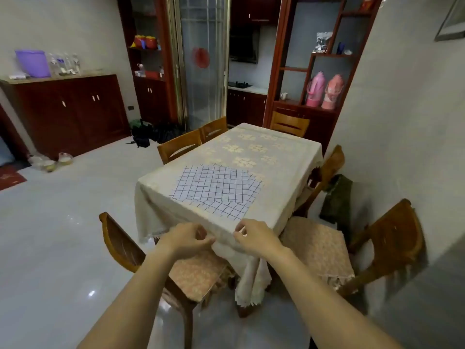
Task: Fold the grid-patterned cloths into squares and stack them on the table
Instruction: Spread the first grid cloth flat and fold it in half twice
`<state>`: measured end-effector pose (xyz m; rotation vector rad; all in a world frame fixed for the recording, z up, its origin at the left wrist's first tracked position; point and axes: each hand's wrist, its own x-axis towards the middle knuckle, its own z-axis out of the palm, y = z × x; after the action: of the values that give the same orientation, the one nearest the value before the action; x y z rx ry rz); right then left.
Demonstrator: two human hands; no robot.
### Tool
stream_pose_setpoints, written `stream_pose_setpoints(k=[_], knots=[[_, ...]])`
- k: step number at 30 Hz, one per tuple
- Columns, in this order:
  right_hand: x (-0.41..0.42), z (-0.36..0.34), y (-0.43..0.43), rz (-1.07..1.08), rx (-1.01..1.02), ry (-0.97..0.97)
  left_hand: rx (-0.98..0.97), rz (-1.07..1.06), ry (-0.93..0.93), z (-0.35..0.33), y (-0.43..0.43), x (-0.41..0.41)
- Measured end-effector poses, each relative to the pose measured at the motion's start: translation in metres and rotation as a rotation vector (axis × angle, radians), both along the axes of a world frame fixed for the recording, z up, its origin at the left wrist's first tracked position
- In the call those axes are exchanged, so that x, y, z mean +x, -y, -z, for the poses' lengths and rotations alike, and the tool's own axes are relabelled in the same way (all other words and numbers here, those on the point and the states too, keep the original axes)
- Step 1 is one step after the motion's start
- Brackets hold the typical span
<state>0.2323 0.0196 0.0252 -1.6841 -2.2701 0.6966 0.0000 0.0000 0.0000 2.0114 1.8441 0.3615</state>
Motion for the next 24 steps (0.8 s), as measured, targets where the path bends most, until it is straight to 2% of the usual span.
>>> stream_pose_setpoints(k=[11,17,24], knots=[[0.01,0.032,-0.138,0.074,-0.04,-0.041,-0.136,-0.028,-0.008,0.01,-0.135,0.023],[0.019,0.042,-0.237,-0.01,-0.054,-0.093,-0.161,-0.143,-0.015,0.015,-0.23,0.04],[0.001,0.059,-0.331,-0.078,-0.095,-0.137,-0.189,-0.217,0.012,0.037,-0.301,0.036]])
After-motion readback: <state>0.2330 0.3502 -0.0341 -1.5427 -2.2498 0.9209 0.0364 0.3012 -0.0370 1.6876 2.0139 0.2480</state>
